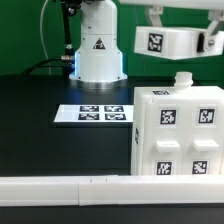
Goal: Assemble cabinet
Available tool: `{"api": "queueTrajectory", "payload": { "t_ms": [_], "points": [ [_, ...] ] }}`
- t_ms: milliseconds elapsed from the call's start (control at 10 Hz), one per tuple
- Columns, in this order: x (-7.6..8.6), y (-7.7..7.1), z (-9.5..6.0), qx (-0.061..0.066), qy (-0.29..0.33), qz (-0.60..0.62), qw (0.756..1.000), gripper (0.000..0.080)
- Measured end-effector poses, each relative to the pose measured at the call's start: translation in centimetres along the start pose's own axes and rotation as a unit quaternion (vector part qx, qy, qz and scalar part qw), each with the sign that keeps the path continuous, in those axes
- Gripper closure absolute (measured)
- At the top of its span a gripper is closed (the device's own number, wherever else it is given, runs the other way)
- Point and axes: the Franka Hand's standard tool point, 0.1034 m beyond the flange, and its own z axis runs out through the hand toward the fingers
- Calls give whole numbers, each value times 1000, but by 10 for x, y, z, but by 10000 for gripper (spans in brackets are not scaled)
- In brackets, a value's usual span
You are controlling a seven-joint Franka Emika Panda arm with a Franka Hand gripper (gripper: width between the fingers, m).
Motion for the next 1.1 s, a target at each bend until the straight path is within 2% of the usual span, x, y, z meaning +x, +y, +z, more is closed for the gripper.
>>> {"api": "queueTrajectory", "payload": {
  "t_ms": [200, 500, 700, 1100],
  "points": [
    [-4, -5, 11, -4, 3, 3, 1000, 258],
    [-2, 1, 18, -8, 2, -1, 1000, 258],
    [3, 3, 18, -6, 4, -2, 1000, 258],
    [3, -1, 31, -2, 16, -1, 1000, 258]
  ]
}}
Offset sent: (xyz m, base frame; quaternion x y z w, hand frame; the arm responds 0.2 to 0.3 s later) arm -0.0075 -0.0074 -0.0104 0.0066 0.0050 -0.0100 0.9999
